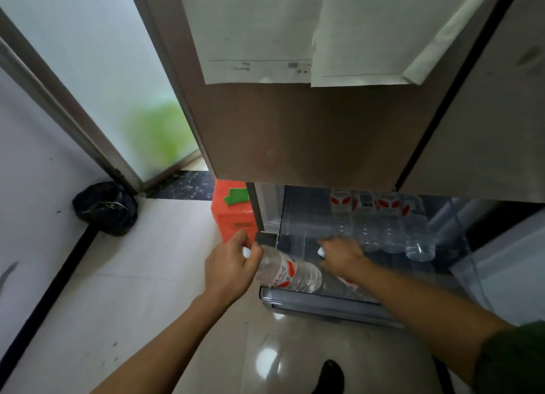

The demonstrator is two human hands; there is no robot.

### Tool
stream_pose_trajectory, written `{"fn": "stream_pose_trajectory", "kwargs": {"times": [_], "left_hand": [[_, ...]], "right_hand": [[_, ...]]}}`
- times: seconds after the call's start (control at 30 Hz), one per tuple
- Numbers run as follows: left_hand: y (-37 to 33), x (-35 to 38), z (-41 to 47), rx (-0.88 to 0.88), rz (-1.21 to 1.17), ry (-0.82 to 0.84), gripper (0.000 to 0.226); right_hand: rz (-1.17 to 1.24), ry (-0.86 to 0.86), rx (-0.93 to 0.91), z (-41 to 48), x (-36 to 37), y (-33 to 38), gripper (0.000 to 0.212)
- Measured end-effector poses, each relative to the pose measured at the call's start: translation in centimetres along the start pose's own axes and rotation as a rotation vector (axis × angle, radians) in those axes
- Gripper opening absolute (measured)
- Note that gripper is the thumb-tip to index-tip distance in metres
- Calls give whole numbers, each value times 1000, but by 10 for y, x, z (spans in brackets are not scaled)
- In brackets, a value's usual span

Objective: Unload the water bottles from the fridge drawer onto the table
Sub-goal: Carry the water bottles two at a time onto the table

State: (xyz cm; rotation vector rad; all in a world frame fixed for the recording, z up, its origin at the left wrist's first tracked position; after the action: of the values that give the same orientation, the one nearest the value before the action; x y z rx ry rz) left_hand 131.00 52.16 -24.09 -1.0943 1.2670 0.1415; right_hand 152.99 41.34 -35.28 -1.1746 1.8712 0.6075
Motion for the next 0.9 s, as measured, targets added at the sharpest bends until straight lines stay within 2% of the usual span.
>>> {"fn": "stream_pose_trajectory", "kwargs": {"times": [0.17,0.33,0.47,0.57,0.7,0.8,0.9], "left_hand": [[9,1,-8,-43,14,-4,23],[-3,1,-5,38,27,40,30],[-22,1,0,143,107,90,16],[-31,0,2,212,171,88,24],[-43,-9,3,286,247,68,31],[-57,-26,-4,322,259,26,29],[-69,-51,-20,326,243,-44,23]], "right_hand": [[-112,77,35,19,2,9,29],[-33,79,110,-14,-16,-15,46],[-12,-57,196,-62,-27,-38,50],[62,-107,229,-104,-32,-52,52],[242,-179,283,-164,-32,-69,44],[382,-337,340,-204,-41,-71,36],[404,-560,324,-230,-71,-55,32]]}}
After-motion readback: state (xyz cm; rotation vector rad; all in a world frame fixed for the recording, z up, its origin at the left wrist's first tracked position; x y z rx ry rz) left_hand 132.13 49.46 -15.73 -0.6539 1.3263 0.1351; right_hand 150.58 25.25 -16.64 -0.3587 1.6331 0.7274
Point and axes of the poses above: each hand's wrist, its own z-axis towards the middle knuckle, its own x-axis out of the palm, y = z × x, the point moved 2 cm from there along z, towards the middle knuckle, and after that the axes turned 12 degrees about y, right-handed, at the moved point
